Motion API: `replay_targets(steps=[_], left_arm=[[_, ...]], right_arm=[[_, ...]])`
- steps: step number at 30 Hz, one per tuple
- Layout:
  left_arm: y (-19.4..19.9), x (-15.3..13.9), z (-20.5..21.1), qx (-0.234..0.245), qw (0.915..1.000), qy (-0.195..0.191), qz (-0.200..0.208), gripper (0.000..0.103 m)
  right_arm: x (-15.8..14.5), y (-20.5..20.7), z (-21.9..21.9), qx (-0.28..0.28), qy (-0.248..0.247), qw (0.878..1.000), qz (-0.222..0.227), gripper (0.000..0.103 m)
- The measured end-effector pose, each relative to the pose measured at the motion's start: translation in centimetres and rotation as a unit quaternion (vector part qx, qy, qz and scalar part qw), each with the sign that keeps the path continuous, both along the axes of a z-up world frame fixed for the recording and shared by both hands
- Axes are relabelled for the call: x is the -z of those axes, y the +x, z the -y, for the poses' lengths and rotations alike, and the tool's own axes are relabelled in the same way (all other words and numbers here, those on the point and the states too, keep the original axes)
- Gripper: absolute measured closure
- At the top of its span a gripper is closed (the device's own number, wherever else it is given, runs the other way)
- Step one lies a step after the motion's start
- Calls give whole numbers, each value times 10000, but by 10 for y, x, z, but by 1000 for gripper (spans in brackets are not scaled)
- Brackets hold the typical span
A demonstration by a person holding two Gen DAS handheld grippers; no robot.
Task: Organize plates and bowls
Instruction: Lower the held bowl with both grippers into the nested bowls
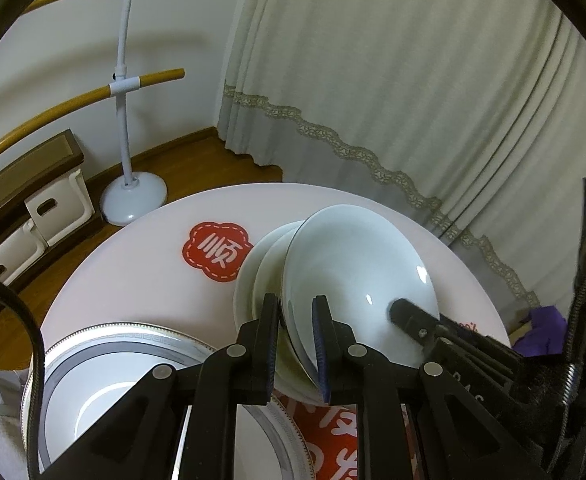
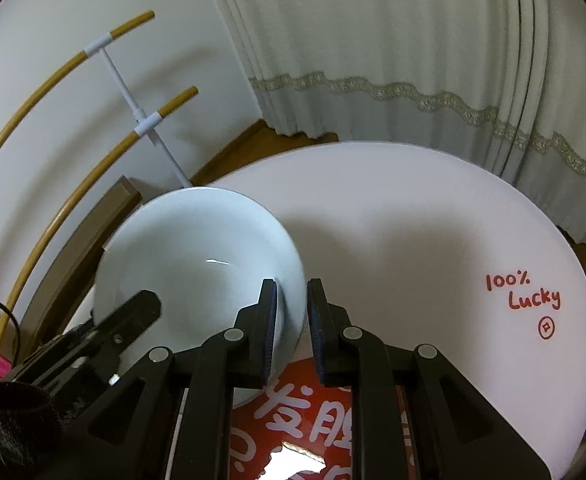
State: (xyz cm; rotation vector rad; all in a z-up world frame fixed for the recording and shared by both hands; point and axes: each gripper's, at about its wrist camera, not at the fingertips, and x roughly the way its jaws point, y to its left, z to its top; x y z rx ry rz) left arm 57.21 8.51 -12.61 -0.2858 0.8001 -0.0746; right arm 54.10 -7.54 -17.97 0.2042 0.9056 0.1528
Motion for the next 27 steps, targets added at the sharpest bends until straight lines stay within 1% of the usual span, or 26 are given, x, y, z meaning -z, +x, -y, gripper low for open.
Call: replay_targets(steps=[3,10,17,23,27], left_arm=[[1,0,1,12,10000,-13,1,90],[4,0,-3,-23,10000,-59,-36,90],[9,-2,-10,63,9998,-149,-94,88],[12,-3,-12,74,9997,-195,-116,85],[11,-4,-15,87,9995,-279,-108,84]], right_arm=[[6,2,0,-14,115,9999,-53,85],[8,8,1,-69,338,9993,-112,83],[12,21,5,-156,604,9978,-221,81],[11,24,5,-163,588,9978,-250,81],[10,25,4,-150,587,9978,-259,81]])
